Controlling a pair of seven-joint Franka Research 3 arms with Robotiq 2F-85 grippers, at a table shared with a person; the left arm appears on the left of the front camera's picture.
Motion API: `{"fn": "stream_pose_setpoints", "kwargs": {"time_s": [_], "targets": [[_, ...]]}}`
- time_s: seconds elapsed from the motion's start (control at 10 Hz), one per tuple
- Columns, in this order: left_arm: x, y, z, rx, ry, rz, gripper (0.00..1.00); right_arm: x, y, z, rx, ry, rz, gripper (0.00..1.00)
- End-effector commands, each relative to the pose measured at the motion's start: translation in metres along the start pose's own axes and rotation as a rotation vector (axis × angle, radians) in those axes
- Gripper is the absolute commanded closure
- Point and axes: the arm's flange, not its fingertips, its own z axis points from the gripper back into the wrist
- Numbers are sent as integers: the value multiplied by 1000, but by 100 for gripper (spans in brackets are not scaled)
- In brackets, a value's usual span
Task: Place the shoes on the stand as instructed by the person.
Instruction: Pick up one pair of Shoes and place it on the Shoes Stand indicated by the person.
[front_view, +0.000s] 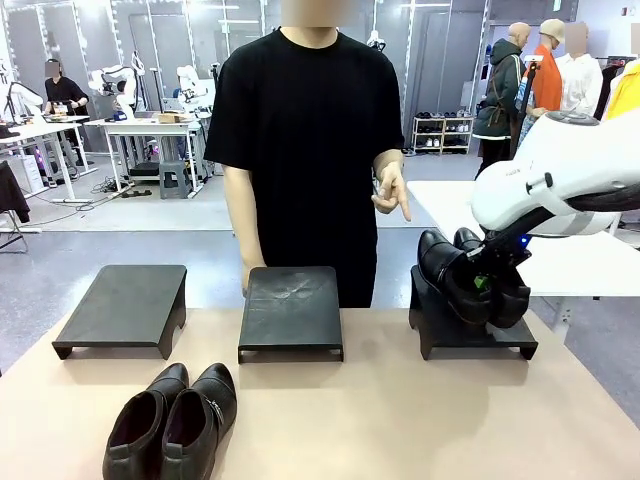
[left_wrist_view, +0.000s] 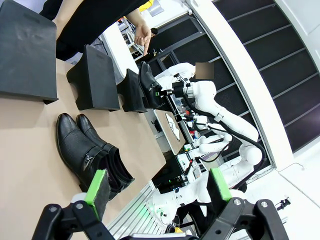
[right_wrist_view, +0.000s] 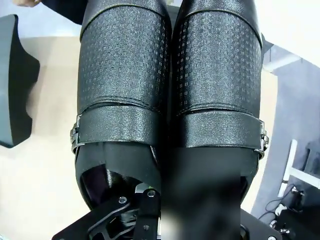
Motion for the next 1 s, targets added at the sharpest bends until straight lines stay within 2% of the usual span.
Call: {"fn": "stream_pose_setpoints", "kwargs": {"time_s": [0.0, 0.7, 0.9], "targets": [[-1, -1, 3, -8, 18, -9, 0, 12, -2, -2, -8, -61, -14, 93], [-1, -1, 3, -8, 18, -9, 0, 19, -4, -29, -21, -54, -62, 93], [-1, -1, 3, -8, 18, -9, 0, 20, -3, -31, -15, -49, -72, 75]]}}
